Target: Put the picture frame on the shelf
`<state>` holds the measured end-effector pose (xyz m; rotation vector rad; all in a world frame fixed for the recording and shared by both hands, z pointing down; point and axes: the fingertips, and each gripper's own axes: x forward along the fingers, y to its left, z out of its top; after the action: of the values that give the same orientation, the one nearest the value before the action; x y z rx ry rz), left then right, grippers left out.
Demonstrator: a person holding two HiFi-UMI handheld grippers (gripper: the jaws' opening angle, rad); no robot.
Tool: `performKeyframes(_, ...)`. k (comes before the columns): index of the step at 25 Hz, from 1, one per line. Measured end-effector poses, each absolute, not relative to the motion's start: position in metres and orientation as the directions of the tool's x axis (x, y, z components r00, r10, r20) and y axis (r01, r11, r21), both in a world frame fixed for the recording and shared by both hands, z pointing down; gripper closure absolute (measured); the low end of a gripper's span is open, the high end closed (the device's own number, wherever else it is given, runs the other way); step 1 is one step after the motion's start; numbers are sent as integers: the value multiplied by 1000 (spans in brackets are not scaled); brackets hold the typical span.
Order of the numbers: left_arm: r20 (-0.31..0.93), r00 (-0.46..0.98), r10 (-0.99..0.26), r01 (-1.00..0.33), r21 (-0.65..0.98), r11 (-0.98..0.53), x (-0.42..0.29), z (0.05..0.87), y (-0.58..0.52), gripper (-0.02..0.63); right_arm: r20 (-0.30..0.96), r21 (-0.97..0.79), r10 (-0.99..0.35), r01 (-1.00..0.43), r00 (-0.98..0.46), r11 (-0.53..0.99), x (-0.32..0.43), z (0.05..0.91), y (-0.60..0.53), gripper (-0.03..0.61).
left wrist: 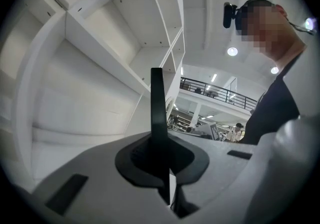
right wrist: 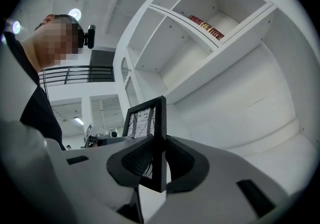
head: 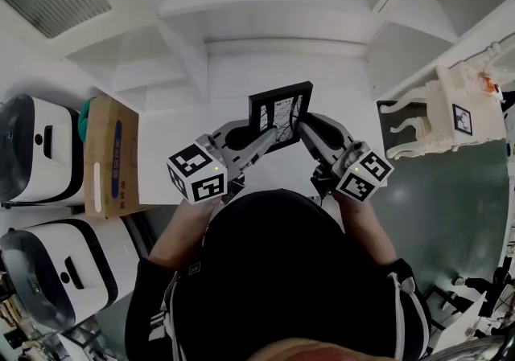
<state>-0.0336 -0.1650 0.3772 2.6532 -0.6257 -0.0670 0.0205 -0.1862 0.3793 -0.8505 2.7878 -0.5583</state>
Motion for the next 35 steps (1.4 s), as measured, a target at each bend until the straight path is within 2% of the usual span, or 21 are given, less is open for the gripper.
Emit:
performKeyframes(9,-6,907,-422,-376,441,-815,-37,370,-163,597,-85,-346,-513,-457,-854,819,18,367,-182,491)
performKeyframes(18,-11,911,-412,-369,420,-829,-40,366,-157,597,-94,-332,-449,-397,-889,856,18,362,-178,437)
performKeyframes(29,-23,957,-291,-272,290,-918,-40,345,-123,597,-126,-256,-201,-164,-972,953,3,340,-132,436)
performKeyframes(35,-47,973,-224,-202,288,-936,-37,341,-114,597,-108,-233,-143,-115,-984,966,2,339,-122,436)
